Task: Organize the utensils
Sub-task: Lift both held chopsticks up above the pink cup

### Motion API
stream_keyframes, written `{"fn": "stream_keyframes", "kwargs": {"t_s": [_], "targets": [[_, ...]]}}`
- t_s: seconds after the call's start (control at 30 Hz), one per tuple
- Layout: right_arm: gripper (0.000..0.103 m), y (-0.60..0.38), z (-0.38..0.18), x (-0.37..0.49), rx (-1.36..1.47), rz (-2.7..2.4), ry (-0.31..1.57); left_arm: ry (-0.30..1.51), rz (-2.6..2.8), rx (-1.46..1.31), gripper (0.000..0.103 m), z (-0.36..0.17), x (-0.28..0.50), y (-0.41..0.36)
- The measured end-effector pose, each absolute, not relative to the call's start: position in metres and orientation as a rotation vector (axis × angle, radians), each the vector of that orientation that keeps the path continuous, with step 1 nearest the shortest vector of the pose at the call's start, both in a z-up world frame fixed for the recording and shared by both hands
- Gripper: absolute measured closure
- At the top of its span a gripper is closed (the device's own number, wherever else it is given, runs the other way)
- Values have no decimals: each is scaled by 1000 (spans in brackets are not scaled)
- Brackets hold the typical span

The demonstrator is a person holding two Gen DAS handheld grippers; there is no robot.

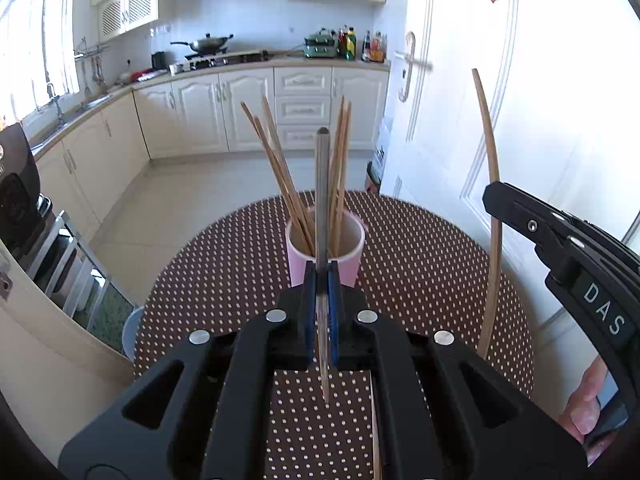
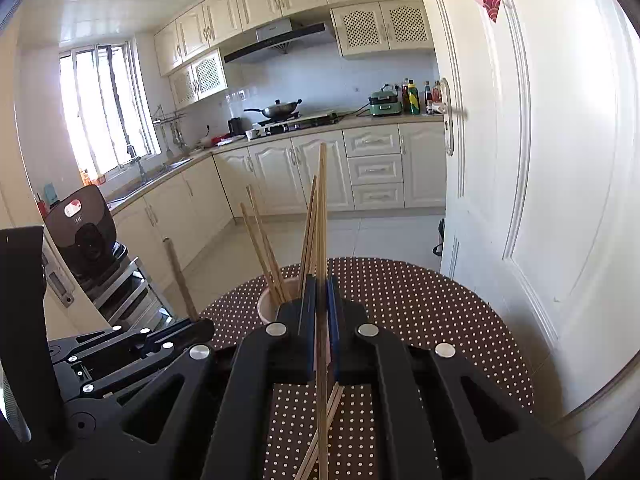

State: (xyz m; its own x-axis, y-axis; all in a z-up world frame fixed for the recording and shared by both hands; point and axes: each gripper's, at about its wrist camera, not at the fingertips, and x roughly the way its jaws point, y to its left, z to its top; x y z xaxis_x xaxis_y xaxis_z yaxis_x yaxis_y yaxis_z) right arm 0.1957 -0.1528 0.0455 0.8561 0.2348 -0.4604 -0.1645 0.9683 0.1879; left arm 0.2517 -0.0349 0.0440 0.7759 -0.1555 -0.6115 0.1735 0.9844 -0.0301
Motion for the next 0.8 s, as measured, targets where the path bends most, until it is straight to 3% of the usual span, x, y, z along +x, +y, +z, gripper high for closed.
{"fn": "stream_keyframes", "kwargs": {"t_s": [0.8], "targets": [[99, -157, 108, 204, 180, 213, 237, 468, -141, -7, 97, 128, 263, -27]]}}
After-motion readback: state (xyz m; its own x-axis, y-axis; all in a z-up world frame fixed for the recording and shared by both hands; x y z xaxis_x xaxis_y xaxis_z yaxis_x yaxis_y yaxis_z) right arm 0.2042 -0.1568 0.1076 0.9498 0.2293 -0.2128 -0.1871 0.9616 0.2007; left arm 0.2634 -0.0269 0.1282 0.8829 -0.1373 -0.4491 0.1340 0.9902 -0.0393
